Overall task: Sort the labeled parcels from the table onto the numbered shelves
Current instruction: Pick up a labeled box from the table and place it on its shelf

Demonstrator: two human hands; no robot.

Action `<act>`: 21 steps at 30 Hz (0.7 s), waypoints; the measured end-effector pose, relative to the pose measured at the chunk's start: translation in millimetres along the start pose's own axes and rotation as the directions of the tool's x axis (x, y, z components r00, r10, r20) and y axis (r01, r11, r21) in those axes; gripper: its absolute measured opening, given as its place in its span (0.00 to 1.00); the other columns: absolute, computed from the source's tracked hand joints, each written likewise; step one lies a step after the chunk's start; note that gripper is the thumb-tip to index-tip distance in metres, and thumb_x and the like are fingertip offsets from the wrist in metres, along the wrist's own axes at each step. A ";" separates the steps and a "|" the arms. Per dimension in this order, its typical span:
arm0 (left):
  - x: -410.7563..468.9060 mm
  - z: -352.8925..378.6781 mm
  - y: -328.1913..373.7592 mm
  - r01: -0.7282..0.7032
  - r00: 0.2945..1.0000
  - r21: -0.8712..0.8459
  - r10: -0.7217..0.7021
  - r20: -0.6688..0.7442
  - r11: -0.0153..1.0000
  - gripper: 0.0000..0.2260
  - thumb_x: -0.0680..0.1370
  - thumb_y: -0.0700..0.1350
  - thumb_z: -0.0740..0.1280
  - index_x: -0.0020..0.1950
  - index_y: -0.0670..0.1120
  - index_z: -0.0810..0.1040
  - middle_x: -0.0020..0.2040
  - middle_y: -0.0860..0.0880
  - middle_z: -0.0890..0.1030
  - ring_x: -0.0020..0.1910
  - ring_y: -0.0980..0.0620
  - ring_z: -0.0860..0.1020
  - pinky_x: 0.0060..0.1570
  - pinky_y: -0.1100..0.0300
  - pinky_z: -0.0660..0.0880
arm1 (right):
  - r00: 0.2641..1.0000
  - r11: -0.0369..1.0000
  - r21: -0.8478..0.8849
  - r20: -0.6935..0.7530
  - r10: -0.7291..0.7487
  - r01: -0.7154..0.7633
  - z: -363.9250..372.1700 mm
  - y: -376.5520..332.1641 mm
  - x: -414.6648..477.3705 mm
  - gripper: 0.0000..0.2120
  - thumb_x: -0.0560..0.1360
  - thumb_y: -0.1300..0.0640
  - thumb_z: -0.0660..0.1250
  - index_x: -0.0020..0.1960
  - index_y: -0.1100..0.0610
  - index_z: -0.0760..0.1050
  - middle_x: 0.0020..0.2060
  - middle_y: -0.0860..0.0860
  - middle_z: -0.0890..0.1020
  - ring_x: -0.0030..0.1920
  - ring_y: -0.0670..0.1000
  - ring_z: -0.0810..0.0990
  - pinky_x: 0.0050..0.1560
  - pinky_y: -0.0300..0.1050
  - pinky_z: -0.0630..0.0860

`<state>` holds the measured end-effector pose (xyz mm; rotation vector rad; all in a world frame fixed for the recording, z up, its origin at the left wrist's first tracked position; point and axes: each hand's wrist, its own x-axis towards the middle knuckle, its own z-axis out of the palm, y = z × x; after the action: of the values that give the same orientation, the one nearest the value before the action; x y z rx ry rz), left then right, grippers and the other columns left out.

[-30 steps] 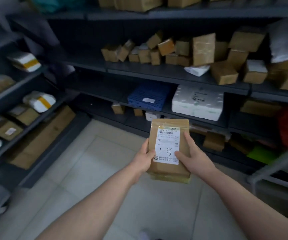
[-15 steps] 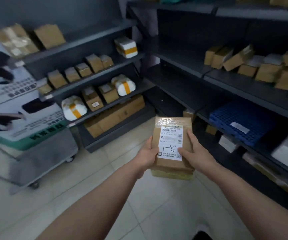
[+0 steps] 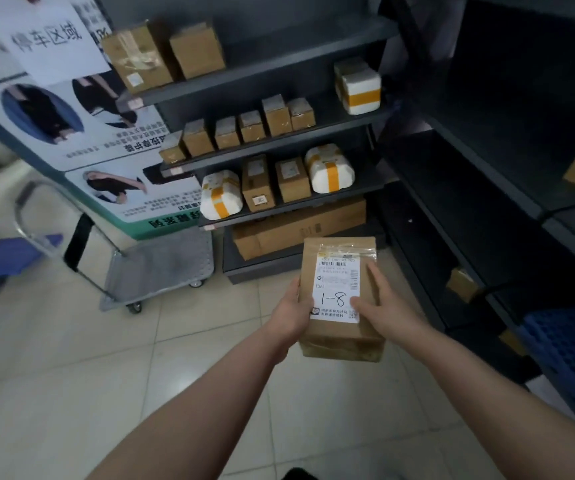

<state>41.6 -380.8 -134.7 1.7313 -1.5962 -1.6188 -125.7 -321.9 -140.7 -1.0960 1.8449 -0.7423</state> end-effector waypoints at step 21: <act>260.4 -76.9 65.9 0.074 0.996 -0.072 -0.070 0.062 0.995 0.19 0.84 0.47 0.56 0.74 0.59 0.62 0.60 0.52 0.79 0.53 0.51 0.80 0.53 0.51 0.80 | 0.991 0.991 0.036 0.001 0.130 -0.130 20.0 -64.0 267.2 0.37 0.77 0.49 0.65 0.76 0.35 0.45 0.69 0.46 0.72 0.60 0.52 0.76 0.57 0.52 0.76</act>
<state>9.5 -652.5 -191.6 1.7368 -1.4953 -1.7552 -152.6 -590.6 -195.3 -0.9425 1.8778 -0.6977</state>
